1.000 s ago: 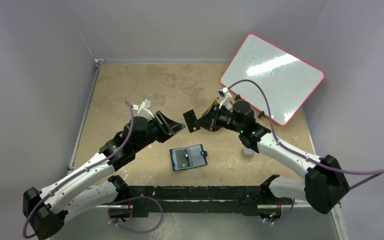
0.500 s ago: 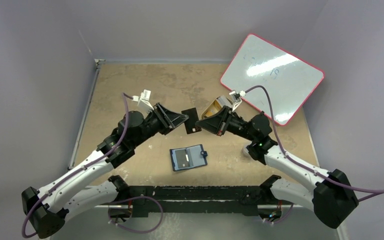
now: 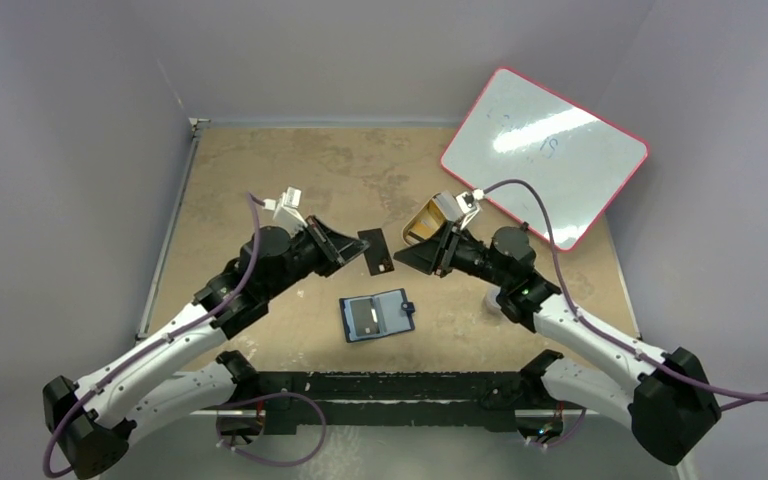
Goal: Put the credit cards into the card holder
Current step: Pick up the credit card from the storage box, then insert the credit card into the card holder.
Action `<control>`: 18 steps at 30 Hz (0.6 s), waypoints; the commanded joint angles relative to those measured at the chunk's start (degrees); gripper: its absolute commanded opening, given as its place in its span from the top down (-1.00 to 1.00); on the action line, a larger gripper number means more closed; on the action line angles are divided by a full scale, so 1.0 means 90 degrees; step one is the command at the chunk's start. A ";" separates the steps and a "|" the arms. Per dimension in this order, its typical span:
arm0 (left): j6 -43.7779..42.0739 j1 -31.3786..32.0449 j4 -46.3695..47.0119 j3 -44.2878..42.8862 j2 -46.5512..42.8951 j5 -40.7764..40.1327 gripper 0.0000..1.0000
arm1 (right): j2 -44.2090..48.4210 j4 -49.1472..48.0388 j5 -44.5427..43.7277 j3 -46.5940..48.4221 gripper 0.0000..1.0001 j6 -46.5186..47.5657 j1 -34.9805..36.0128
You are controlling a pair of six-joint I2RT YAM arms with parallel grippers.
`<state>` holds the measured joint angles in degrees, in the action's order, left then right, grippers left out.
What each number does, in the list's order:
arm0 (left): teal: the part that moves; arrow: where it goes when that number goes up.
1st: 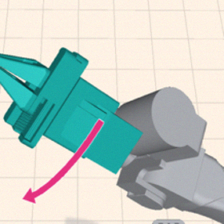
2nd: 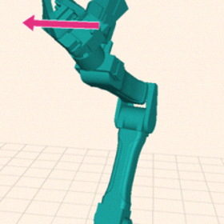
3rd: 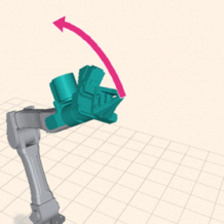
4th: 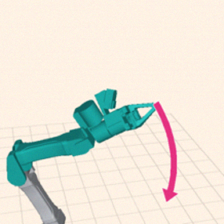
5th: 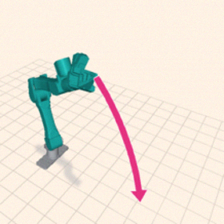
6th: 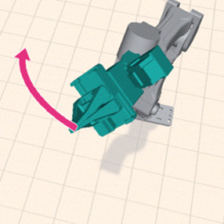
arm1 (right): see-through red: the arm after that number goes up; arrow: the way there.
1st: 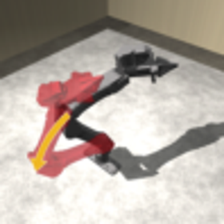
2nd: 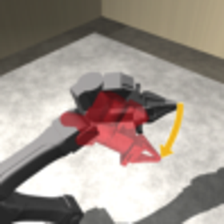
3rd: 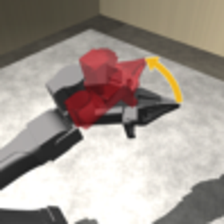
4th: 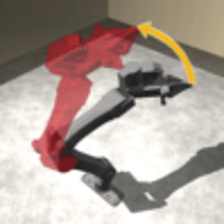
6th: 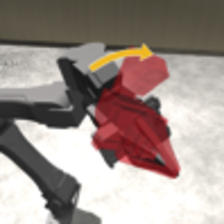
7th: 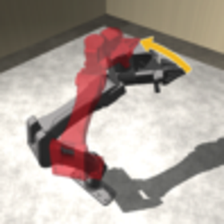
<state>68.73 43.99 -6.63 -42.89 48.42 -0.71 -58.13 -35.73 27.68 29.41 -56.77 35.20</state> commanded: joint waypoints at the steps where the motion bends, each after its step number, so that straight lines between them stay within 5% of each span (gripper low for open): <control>1: -0.0211 -0.0001 -0.0717 0.0429 -0.0101 -0.0348 1.00 | 0.0231 0.1867 -0.0807 0.0556 0.08 0.0991 0.0012; 6: -0.0230 -0.0010 -0.0686 0.1148 0.0110 -0.0390 1.00 | -0.0324 0.2587 -0.0972 0.0573 0.15 0.1529 0.0013; 18: 0.0564 -0.0008 0.1750 0.2983 0.0591 0.0345 1.00 | -0.1505 0.3084 -0.1111 0.0805 0.23 0.1741 0.0478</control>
<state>70.52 43.99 -2.44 -18.68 53.80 0.10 -69.84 -8.69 19.35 33.10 -42.35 37.74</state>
